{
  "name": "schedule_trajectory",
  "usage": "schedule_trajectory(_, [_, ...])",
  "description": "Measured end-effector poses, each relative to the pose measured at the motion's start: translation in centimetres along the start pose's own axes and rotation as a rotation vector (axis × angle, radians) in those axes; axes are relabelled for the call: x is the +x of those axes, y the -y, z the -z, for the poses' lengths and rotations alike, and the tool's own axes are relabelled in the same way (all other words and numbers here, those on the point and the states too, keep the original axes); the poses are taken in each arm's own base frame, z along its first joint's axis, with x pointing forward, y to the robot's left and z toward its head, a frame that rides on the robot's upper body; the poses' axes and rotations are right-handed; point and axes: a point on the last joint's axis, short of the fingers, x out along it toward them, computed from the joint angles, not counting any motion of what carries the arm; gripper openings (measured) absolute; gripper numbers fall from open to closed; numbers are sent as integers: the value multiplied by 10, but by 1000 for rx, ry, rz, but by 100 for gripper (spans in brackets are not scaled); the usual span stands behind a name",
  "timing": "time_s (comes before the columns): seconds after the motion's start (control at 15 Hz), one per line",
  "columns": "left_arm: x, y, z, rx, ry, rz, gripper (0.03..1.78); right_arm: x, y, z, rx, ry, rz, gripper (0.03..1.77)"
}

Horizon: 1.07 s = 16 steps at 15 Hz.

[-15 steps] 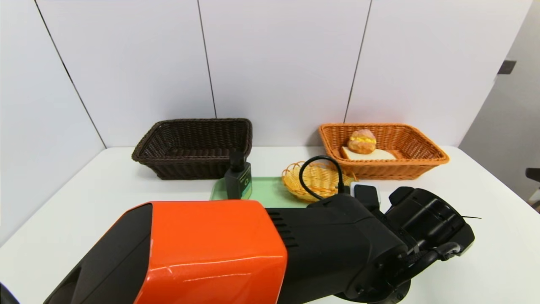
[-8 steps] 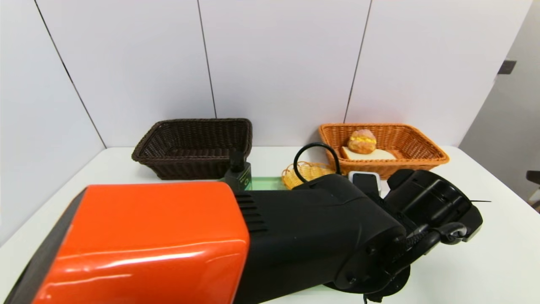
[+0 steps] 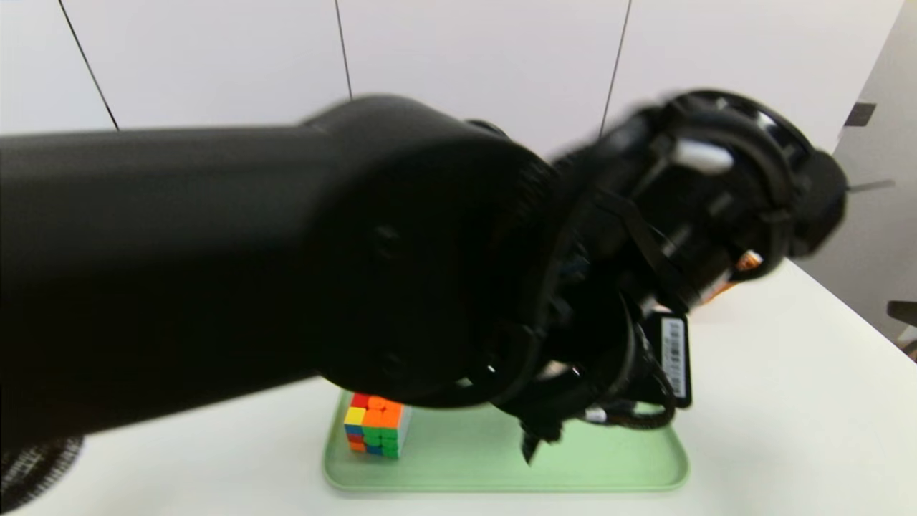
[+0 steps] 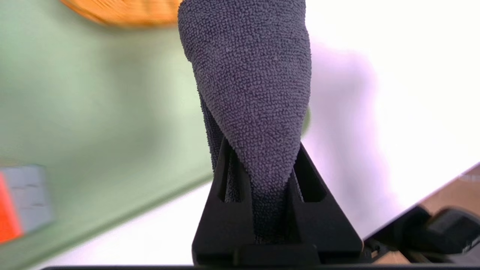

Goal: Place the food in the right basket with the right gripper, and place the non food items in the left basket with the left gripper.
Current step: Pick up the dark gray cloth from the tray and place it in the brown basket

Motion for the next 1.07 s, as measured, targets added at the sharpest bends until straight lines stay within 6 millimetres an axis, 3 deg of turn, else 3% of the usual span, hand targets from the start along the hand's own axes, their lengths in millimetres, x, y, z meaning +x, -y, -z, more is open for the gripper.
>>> schedule_trajectory(0.53, [-61, -125, -101, -111, 312, -122, 25, 12, -1, 0, 1, 4, -3, 171])
schedule_trajectory(0.8, [-71, -191, -124, -151, 336, -189, 25, 23, -3, -6, -1, 29, -10, 171])
schedule_trajectory(1.07, [-61, -240, -133, -88, 301, -265, 25, 45, -10, -24, -32, 55, -173, 171])
